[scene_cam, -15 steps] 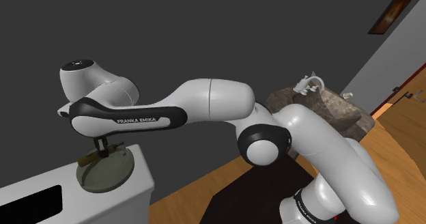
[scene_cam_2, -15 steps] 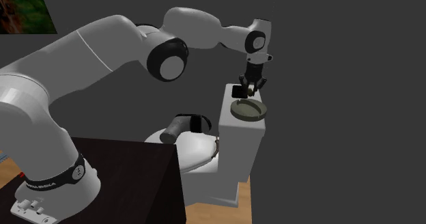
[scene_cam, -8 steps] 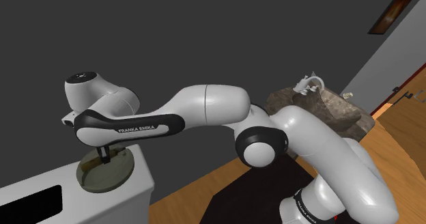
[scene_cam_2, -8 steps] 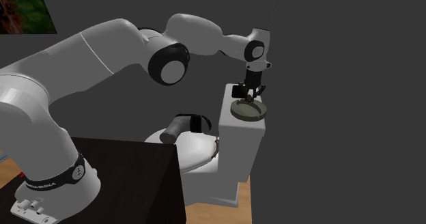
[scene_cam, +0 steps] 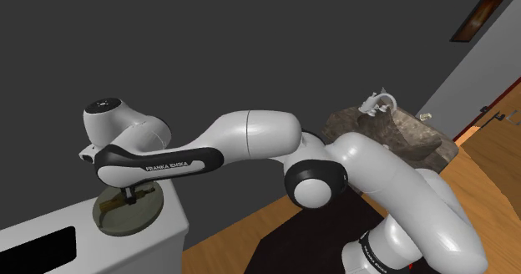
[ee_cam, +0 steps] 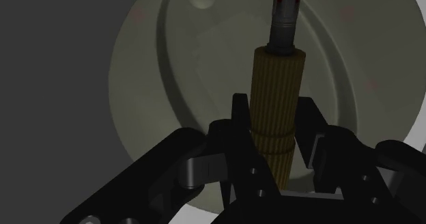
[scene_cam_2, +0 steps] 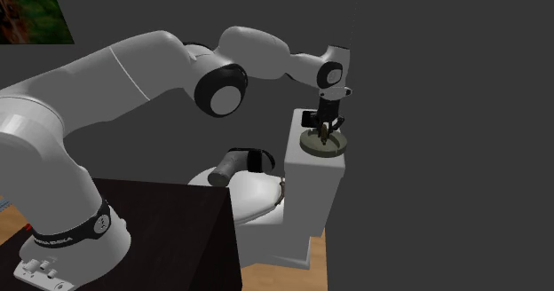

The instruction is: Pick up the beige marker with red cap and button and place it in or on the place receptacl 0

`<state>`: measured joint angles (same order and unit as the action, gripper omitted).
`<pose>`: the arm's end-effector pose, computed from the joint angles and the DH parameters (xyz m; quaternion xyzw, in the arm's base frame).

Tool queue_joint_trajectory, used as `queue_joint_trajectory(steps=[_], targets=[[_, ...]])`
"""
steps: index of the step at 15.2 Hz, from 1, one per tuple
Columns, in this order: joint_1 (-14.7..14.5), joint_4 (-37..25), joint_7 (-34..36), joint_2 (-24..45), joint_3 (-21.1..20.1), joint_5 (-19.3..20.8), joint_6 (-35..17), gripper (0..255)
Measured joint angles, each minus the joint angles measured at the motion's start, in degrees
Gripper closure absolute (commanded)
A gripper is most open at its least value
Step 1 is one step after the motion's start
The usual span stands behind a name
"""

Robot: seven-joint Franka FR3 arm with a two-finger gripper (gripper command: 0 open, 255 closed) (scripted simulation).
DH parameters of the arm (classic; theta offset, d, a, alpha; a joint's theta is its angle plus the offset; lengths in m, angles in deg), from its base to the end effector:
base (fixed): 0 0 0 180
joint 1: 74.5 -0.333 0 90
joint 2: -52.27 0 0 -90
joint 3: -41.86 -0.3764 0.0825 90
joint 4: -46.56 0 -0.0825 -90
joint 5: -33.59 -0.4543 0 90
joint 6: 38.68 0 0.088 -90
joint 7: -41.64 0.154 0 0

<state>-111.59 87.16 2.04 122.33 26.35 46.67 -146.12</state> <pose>0.6651 0.6339 0.1548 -0.7277 -0.6854 0.0176 0.0184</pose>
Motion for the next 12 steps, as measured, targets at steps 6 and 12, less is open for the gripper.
queue_joint_trajectory(steps=[6,12], targets=[[0.01,0.1,0.01,-0.02,0.0,0.0,-0.09,0],[-0.01,-1.31,-0.26,-0.43,-0.05,-0.12,1.65,0]])
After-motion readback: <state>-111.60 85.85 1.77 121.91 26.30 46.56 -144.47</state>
